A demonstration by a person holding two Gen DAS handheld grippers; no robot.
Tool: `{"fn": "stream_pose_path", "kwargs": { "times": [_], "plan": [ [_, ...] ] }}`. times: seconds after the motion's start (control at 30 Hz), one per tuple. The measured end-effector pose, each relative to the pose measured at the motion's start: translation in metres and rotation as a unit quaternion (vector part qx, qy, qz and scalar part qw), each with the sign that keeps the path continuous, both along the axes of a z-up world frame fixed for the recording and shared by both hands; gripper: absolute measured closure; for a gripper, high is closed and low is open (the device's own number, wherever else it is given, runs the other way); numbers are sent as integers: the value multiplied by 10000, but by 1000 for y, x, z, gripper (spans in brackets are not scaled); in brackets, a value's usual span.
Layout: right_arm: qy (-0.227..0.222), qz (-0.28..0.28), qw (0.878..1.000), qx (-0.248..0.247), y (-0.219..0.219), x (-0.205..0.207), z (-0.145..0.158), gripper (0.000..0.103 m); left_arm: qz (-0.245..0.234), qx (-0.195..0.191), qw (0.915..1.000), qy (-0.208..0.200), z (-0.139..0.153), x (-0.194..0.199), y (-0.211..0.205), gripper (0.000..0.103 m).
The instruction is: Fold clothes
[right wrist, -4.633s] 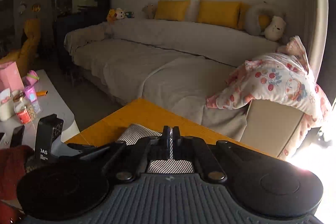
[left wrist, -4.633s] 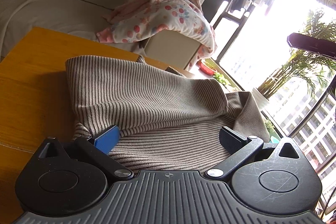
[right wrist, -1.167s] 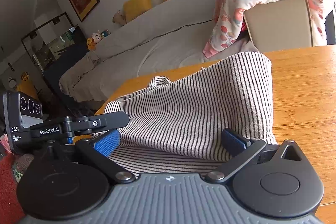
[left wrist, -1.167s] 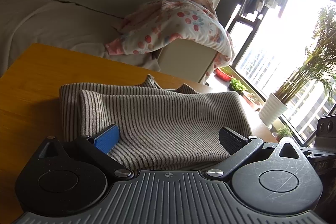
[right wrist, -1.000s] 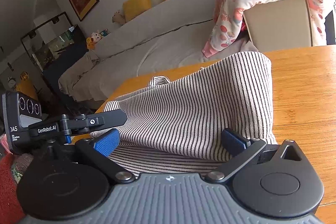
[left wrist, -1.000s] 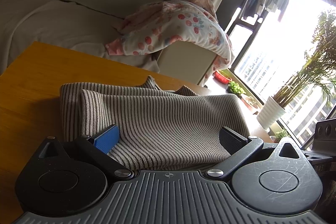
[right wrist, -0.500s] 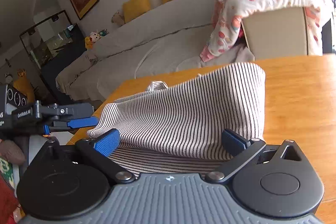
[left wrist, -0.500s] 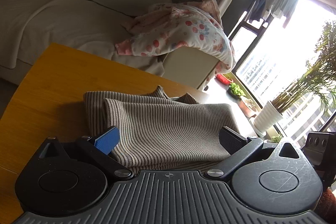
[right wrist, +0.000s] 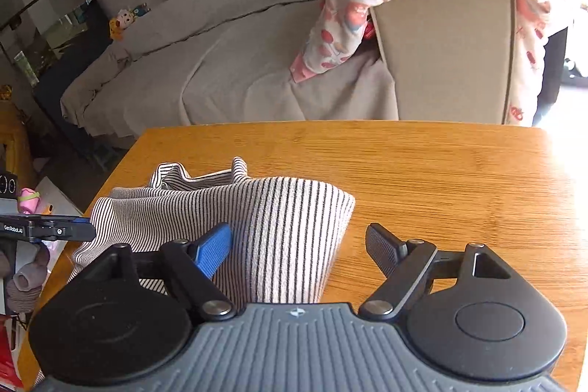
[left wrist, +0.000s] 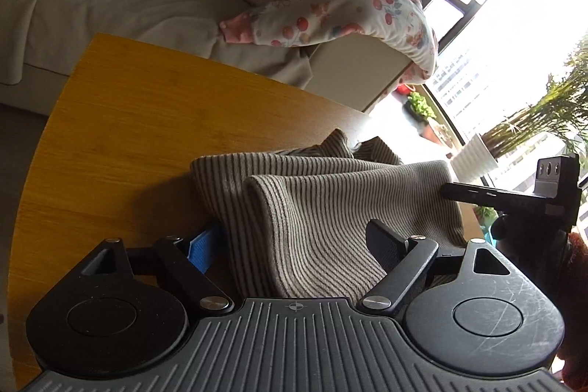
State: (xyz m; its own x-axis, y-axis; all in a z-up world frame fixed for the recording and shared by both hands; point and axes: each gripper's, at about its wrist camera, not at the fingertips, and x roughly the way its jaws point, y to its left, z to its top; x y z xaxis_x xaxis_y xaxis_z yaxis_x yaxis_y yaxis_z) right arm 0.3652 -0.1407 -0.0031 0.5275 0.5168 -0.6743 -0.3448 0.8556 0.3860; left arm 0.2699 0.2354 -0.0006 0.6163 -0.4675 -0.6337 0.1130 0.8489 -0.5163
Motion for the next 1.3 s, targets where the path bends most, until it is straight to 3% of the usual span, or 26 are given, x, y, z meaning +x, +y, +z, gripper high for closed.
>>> {"fn": "stream_pose_path", "kwargs": {
  "times": [0.1,0.17,0.27,0.33,0.4,0.5,0.63,0.77,0.9,1.07,1.17,1.23,1.3],
  "plan": [
    [23,20,9994,330,10,12,-10,23,-108,34,9999,-110,-2,12,-3,14],
    [-27,171,9991,393,20,18,-12,33,-176,83,9996,-213,-4,18,-8,16],
    [-217,386,9989,130,39,24,-12,57,-268,270,9984,-424,-6,28,-20,34],
    [-459,405,9981,-78,47,22,-8,64,-332,431,9970,-554,-8,34,-29,61],
    [-759,413,9961,-184,47,14,4,73,-352,525,9958,-669,-6,37,-34,69],
    [-1284,569,9900,-158,38,-11,38,77,-447,431,9927,-1035,21,26,-32,72],
    [-2067,907,9729,-501,32,-76,85,78,-782,502,9807,-1722,68,-25,-30,72],
    [-2358,1361,9576,-946,39,-148,101,79,-1025,738,9743,-1864,83,-87,-31,71],
    [-2317,1811,9458,-1379,48,-215,89,80,-1217,1052,9730,-1653,72,-147,-34,68],
    [-1950,2291,9288,-2165,55,-291,42,79,-1377,1361,9742,-1158,50,-196,-32,49],
    [-1772,2279,9314,-2215,39,-322,30,68,-1386,1404,9759,-937,43,-222,-24,35],
    [-1653,2011,9460,-1933,20,-328,34,55,-1385,1418,9769,-795,40,-239,-18,23],
    [-1533,1685,9611,-1561,3,-329,41,42,-1170,974,9848,-837,45,-245,-5,17]
  ]
}}
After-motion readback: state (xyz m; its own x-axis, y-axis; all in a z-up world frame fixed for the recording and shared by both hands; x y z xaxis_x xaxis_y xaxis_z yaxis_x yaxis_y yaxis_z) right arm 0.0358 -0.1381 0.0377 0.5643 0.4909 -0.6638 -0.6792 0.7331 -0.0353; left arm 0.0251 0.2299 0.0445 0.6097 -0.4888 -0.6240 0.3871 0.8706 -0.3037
